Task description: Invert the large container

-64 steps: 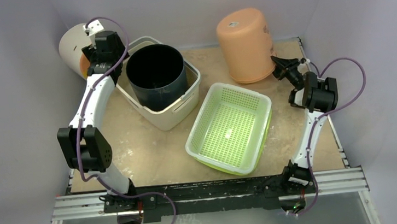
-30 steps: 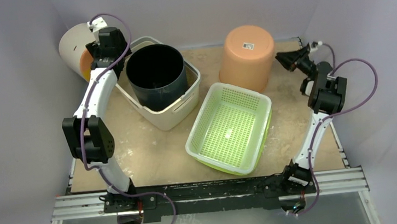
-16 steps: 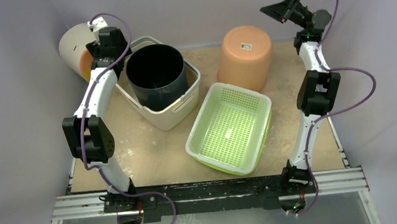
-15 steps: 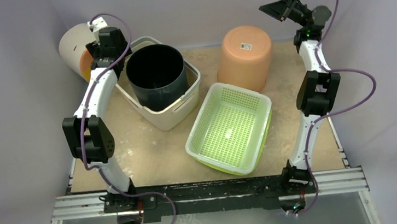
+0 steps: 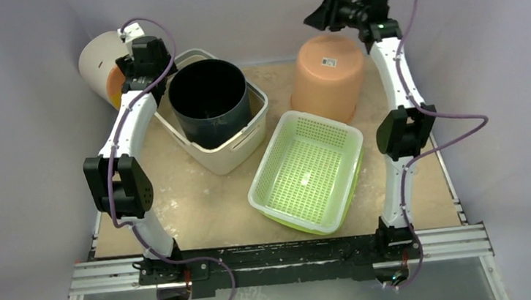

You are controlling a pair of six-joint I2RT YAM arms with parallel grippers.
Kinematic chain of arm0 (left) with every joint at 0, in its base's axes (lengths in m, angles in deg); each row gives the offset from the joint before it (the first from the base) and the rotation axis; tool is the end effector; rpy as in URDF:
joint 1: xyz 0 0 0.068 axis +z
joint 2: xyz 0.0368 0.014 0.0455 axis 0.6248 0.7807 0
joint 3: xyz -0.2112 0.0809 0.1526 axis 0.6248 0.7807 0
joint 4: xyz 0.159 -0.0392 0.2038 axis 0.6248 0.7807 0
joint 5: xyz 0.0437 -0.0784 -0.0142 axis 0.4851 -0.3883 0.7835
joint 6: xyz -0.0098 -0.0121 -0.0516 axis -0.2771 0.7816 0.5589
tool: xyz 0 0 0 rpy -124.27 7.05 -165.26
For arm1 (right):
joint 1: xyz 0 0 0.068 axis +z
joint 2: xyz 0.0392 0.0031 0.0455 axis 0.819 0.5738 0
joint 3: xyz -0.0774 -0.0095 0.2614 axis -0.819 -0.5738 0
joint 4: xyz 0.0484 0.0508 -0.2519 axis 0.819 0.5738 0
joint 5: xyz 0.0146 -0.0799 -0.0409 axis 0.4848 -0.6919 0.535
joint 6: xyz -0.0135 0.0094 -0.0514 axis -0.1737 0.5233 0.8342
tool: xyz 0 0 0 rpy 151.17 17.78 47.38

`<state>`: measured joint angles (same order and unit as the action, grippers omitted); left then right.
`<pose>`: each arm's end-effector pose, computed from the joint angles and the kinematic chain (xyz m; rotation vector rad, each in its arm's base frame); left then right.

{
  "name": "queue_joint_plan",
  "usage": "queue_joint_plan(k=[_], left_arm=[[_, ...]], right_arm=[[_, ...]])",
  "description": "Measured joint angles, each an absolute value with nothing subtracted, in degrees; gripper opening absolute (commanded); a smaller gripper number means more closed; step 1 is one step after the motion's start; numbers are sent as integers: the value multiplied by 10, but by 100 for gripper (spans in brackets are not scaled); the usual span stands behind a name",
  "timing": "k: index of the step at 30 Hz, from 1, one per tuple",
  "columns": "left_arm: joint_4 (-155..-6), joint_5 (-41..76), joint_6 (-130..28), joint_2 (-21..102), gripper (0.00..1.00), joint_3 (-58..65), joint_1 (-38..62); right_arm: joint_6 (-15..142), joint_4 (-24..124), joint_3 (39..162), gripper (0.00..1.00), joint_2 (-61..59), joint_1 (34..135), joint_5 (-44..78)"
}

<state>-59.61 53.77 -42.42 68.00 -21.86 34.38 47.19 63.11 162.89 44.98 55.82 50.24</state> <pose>0.4263 -0.0154 0.3600 -0.5666 1.8750 0.2099 0.5083 0.0308 0.4249 -0.2482 1.6665 0.8968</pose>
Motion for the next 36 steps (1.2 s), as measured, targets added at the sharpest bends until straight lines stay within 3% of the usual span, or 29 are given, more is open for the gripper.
queue_joint_plan(k=[7, 14, 21, 36], left_arm=[[-596, 529, -424, 680, 88, -219, 344], [-596, 523, -421, 680, 88, -216, 344], [-600, 522, -419, 678, 88, -207, 344], [-605, 523, -418, 673, 88, -198, 344]], right_arm=[[587, 766, 1609, 48, 432, 682, 368], [641, 804, 1545, 47, 376, 766, 295], [657, 804, 1417, 47, 331, 777, 192], [654, 790, 1368, 49, 354, 744, 8]])
